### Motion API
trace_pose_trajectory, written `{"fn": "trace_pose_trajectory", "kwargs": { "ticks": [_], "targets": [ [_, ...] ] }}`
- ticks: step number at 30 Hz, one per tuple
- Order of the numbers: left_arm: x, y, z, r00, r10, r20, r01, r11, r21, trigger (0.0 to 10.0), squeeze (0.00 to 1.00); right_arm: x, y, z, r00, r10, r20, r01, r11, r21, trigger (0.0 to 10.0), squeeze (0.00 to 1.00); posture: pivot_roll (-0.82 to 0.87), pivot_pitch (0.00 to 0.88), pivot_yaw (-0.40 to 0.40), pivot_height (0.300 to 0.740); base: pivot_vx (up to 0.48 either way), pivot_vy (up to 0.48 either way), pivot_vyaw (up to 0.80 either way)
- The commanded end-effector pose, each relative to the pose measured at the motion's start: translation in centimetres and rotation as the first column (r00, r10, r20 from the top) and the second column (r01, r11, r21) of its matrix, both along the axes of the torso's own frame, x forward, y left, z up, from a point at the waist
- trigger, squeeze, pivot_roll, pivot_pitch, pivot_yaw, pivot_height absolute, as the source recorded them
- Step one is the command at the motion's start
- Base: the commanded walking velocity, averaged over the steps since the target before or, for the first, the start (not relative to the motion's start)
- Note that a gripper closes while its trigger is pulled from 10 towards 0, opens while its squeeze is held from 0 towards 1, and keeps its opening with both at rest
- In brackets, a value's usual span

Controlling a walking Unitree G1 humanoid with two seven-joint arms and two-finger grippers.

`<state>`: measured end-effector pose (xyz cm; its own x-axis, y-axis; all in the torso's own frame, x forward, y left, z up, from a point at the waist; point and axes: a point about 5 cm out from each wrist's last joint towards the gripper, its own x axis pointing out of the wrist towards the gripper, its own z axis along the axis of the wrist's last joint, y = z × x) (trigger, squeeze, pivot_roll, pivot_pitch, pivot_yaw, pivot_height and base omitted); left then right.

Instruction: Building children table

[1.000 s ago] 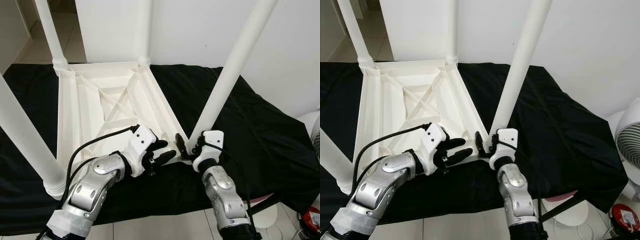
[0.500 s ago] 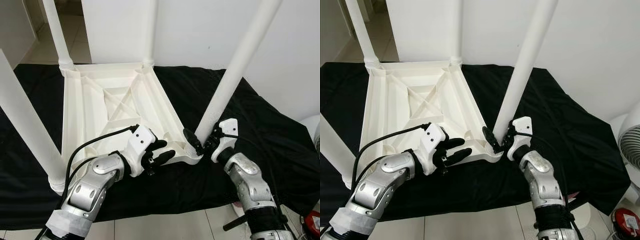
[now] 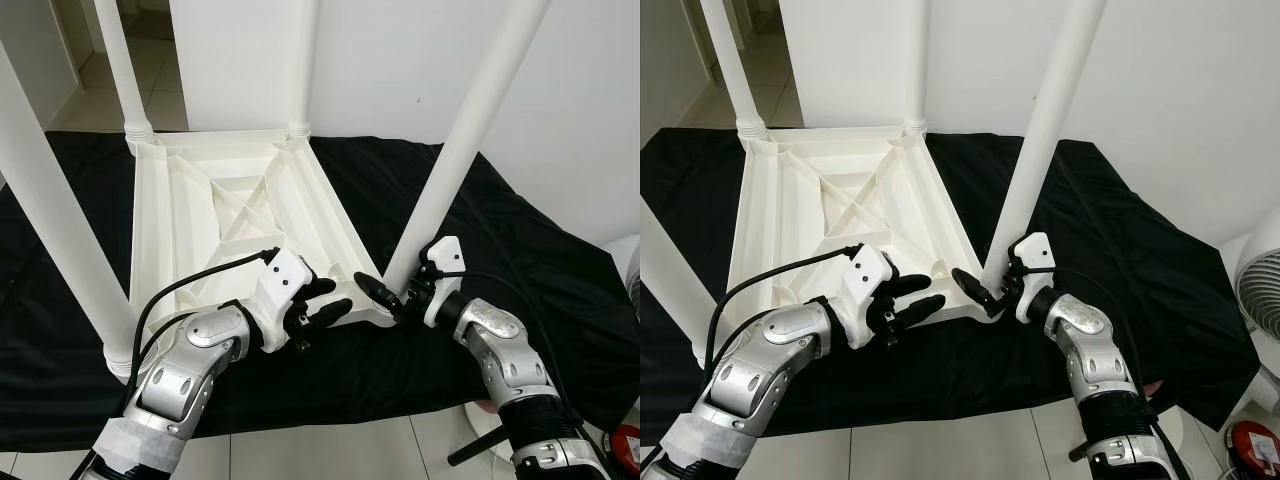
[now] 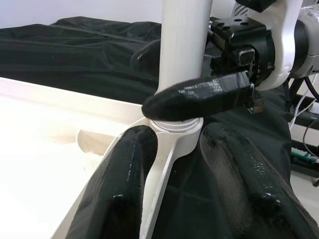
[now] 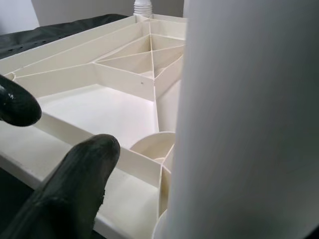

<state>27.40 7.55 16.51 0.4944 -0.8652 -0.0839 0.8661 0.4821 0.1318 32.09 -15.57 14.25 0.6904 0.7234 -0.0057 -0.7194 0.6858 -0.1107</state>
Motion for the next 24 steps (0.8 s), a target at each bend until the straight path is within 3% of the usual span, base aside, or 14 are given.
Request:
{"fn": "trace_pose_trajectory", "kwargs": {
  "ticks": [1,2,9,14,15,24],
  "targets": [
    [0.1,-0.1,0.0,1.000,0.006,0.005,-0.007,1.000,0.008,10.0,0.00,0.3,0.5,-0.1,0.999,0.042,-0.009,-0.043,0.999,-0.028,2.7,0.00,0.07,0.006,-0.074,0.740,0.000,0.000,0.00],
    [0.1,-0.1,0.0,1.000,0.006,0.005,-0.006,1.000,0.008,10.0,0.00,0.4,0.6,-0.1,0.998,0.052,-0.020,-0.053,0.998,-0.021,0.0,0.00,0.07,0.008,-0.075,0.740,0.000,0.000,0.00],
    [0.1,0.0,0.1,1.000,0.013,0.006,-0.013,1.000,0.007,10.0,0.00,0.3,0.7,-0.7,0.996,0.086,-0.037,-0.087,0.996,-0.024,0.0,0.00,0.07,0.014,-0.081,0.740,0.000,0.000,0.00],
    [0.2,0.0,0.3,1.000,0.023,0.005,-0.023,1.000,-0.012,10.0,0.00,0.4,0.8,-0.8,0.998,0.054,-0.033,-0.054,0.999,-0.006,0.0,0.00,0.07,0.017,-0.081,0.740,0.000,0.000,0.00],
    [0.3,0.0,0.3,1.000,0.026,0.004,-0.026,1.000,-0.016,10.0,0.00,0.6,1.0,-0.6,1.000,0.022,-0.020,-0.021,1.000,0.018,10.0,0.00,0.07,0.018,-0.086,0.740,0.000,0.000,0.00],
    [0.2,0.0,0.2,1.000,0.027,0.002,-0.027,1.000,-0.012,10.0,0.00,0.3,2.6,0.0,0.993,-0.119,-0.003,0.117,0.978,0.171,10.0,0.00,0.07,0.024,-0.084,0.740,0.000,0.000,0.00]
  ]
}}
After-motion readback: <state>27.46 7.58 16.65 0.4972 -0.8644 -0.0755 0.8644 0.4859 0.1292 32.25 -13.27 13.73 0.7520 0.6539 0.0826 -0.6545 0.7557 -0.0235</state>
